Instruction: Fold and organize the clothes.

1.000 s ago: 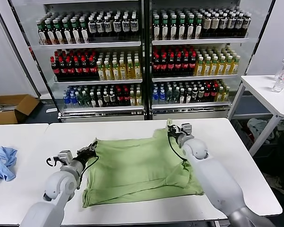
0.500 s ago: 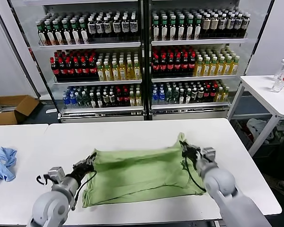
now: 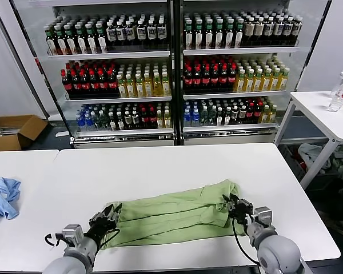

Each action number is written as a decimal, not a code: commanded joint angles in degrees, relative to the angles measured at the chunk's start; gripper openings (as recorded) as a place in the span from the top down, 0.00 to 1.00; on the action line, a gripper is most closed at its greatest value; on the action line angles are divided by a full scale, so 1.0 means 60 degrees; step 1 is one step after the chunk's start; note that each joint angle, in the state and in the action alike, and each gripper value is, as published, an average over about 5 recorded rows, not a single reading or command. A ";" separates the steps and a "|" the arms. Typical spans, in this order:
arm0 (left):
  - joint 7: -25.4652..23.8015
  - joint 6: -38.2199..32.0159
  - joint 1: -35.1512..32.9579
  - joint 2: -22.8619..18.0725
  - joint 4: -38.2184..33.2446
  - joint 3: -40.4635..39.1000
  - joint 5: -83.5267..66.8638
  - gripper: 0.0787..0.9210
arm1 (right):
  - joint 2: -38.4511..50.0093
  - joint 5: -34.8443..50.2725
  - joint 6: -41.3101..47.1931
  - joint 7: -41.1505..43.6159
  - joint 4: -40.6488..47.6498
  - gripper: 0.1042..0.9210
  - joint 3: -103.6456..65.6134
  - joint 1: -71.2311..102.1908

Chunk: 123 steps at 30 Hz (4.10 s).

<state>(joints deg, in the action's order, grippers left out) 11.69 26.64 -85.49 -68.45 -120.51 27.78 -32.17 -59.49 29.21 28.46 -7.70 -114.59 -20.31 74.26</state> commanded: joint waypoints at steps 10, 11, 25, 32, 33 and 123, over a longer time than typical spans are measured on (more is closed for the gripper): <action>0.1885 -0.1355 -0.0163 -0.3517 0.2027 -0.1050 0.5194 0.23 | -0.0005 -0.1032 -0.0468 0.0033 -0.1062 0.23 -0.0454 0.1885; 0.1880 -0.1360 -0.0104 -0.3531 0.2143 -0.1063 0.5254 0.21 | 0.0011 -0.1027 -0.0488 0.0033 -0.1070 0.19 -0.0471 0.1907; 0.1328 -0.1472 -0.0090 -0.2883 0.2016 -0.0585 0.3257 0.61 | 0.0046 -0.0893 -0.0533 -0.0046 -0.1269 0.12 -0.0567 0.2047; 0.0954 -0.1629 -0.0311 -0.1330 0.1287 0.0933 0.1517 0.85 | 0.0059 -0.0823 -0.0546 -0.0132 -0.1305 0.12 -0.0642 0.2022; 0.0888 -0.1628 -0.0334 -0.1037 0.1146 0.1318 0.1302 0.88 | 0.0066 -0.0810 -0.0547 -0.0140 -0.1304 0.13 -0.0648 0.2007; -0.0365 -0.0074 0.0798 -0.0925 0.1686 0.0866 -0.4858 0.69 | 0.0521 -0.0345 -0.0724 -0.0169 -0.1342 0.12 -0.0423 0.1304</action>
<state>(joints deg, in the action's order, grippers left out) 11.30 25.21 -80.57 -72.81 -109.98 30.65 -45.72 -56.57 26.56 23.99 -8.60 -121.75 -22.62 81.89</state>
